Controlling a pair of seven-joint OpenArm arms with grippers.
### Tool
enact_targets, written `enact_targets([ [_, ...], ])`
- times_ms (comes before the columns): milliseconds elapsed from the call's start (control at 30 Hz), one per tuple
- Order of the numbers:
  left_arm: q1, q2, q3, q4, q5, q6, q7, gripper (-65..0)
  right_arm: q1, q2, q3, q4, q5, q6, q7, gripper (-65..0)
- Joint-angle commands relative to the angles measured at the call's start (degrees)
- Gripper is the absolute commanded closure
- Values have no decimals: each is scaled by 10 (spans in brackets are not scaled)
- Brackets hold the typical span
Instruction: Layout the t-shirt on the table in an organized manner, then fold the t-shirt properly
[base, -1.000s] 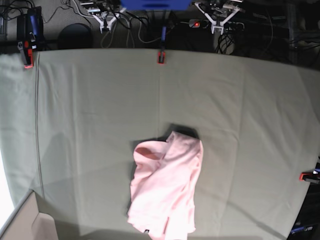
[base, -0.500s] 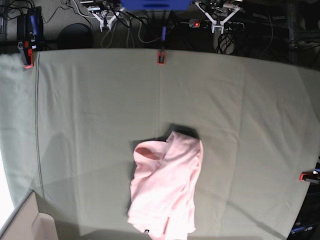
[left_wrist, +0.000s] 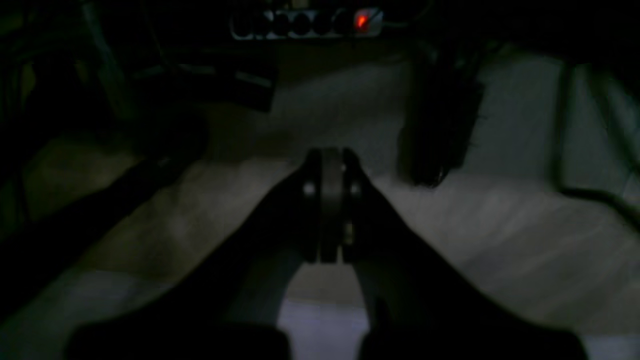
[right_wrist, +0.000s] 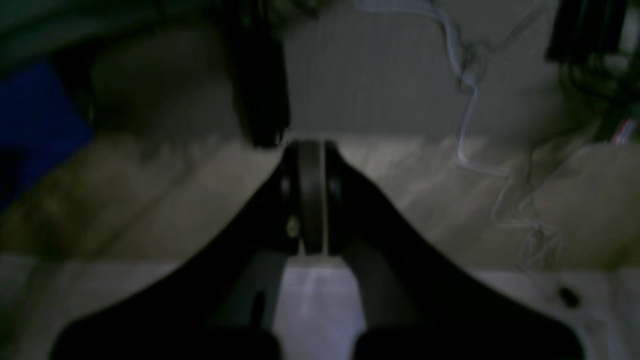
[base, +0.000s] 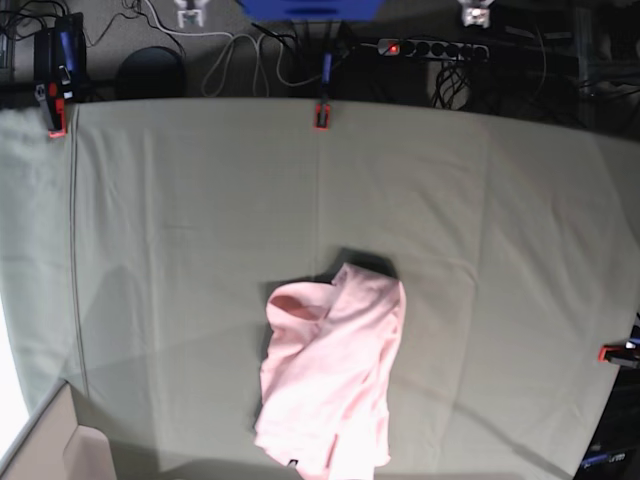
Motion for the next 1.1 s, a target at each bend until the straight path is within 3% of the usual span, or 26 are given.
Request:
enact_targets([
  [0, 25, -19, -3, 59, -18, 4, 6, -1, -25, 6, 1, 57, 3, 4, -1, 0],
  [200, 128, -97, -10, 339, -102, 9, 71, -1, -117, 32, 1, 326, 3, 4, -60, 0],
  [300, 165, -104, -61, 442, -124, 9, 73, -1, -138, 37, 1, 436, 3, 4, -88, 0],
  [433, 171, -78, -130, 520, -127, 9, 73, -1, -121, 40, -3, 500, 3, 4, -96, 0],
  [667, 121, -3, -214, 571, -127, 5, 75, -5, 5, 19, -30, 501, 3, 4, -118, 0],
  [733, 106, 8, -226, 576, -127, 4, 101, -8, 52, 14, -55, 500, 3, 4, -148, -12],
  [800, 82, 12, -228, 580, -127, 3, 142, -44, 103, 7, -77, 500, 3, 4, -182, -68],
  [900, 55, 13, -225, 585, -128, 2, 188, -167, 173, 7, -113, 493, 3, 4, -226, -177],
  [1000, 36, 19, -225, 584, -128, 2, 196, -316, 243, -8, -138, 472, 3, 4, -258, -298],
  [1067, 26, 30, -226, 586, -128, 2, 196, -364, 283, -13, -142, 445, 3, 4, -266, -349],
])
